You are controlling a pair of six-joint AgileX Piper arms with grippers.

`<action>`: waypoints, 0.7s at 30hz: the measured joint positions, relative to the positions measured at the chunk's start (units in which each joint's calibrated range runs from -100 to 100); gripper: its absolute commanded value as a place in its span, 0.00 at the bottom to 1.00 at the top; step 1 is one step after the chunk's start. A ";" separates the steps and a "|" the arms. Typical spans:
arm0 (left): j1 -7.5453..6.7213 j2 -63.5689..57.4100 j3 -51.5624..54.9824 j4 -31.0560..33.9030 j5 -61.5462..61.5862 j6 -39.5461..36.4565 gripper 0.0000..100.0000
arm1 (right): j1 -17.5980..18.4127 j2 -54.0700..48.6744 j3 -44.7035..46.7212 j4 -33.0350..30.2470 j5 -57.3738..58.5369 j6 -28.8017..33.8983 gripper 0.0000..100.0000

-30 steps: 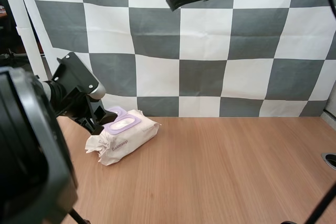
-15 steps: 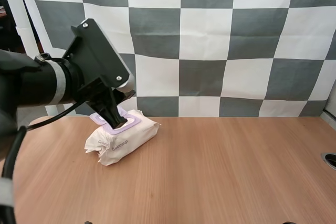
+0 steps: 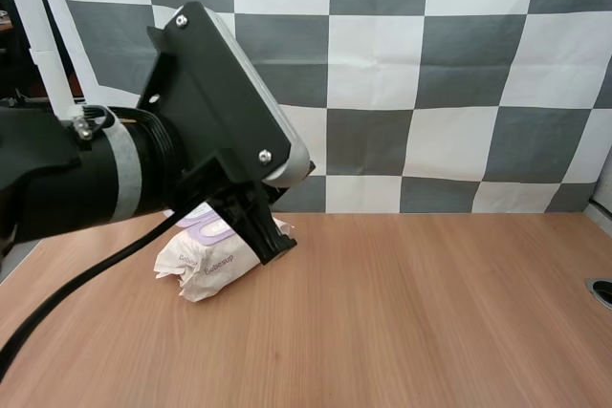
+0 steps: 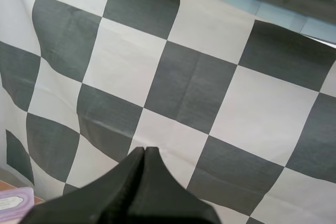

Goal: Open the wet wipes lid

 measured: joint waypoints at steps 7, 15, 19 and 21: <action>-2.15 -11.23 0.00 3.38 0.00 -6.85 0.69 | -3.81 -6.65 0.00 5.86 -4.78 0.09 0.00; -4.60 -21.53 0.00 7.97 -12.86 -15.79 0.60 | -5.27 -18.35 12.22 7.81 -22.26 0.09 0.00; -4.60 -22.46 0.75 12.56 -22.28 -20.11 0.60 | -5.27 -24.25 19.78 7.44 -32.30 -0.04 0.00; -4.60 -22.46 1.73 15.55 -27.02 -22.92 0.59 | -5.27 -26.83 24.42 7.44 -38.80 -0.57 0.00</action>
